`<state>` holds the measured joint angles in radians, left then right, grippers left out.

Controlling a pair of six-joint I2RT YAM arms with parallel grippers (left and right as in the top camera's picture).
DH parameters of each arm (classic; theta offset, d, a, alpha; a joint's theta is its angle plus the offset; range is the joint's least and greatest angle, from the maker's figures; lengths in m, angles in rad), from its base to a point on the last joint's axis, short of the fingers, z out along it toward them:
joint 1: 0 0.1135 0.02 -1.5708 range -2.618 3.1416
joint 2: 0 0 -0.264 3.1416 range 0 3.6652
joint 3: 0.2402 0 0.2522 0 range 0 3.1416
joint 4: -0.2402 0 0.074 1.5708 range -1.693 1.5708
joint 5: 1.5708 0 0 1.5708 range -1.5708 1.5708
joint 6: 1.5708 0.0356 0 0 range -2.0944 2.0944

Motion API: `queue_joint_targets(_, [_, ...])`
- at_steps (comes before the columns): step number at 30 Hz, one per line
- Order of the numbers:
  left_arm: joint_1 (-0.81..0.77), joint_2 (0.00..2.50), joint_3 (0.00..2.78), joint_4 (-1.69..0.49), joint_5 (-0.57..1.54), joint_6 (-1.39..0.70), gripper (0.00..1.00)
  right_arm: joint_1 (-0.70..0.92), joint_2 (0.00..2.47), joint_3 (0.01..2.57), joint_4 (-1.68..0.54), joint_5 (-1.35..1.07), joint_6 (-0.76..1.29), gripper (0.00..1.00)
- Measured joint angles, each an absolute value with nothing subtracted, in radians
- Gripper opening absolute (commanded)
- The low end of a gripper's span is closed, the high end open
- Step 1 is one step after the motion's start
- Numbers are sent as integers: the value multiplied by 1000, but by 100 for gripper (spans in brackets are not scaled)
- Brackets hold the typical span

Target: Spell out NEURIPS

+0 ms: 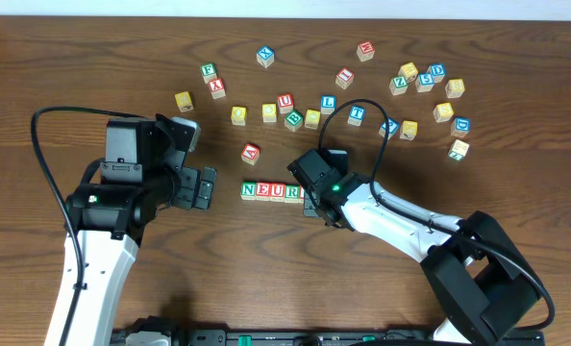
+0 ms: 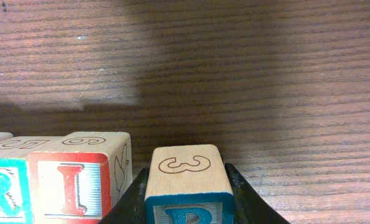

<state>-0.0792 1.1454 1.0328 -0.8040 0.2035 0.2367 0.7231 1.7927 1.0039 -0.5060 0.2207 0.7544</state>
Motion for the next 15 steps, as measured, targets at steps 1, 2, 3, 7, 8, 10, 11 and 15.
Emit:
queue_joint_targets(1, [-79, 1145, 1033, -804, 204, 236, 98, 723, 1793, 1004, -506, 221, 754, 4])
queue_joint_targets(2, [-79, 1145, 1033, -804, 204, 236, 98, 723, 1793, 1004, -506, 221, 754, 4])
queue_joint_targets(3, [-79, 1146, 1033, -804, 204, 236, 98, 723, 1793, 1004, -506, 221, 754, 5])
queue_joint_targets(7, [-79, 1145, 1033, -804, 204, 237, 98, 723, 1793, 1004, -506, 221, 754, 11])
queue_joint_targets(8, [-79, 1145, 1033, -804, 204, 236, 98, 723, 1793, 1004, -506, 221, 754, 13])
queue_joint_targets(10, [-79, 1145, 1033, -804, 204, 236, 98, 723, 1793, 1004, -506, 221, 754, 18])
queue_joint_targets(11, [-79, 1145, 1033, -804, 204, 236, 98, 723, 1793, 1004, -506, 221, 754, 22])
queue_joint_targets(15, [-79, 1145, 1033, -804, 204, 236, 98, 723, 1793, 1004, -506, 221, 755, 30])
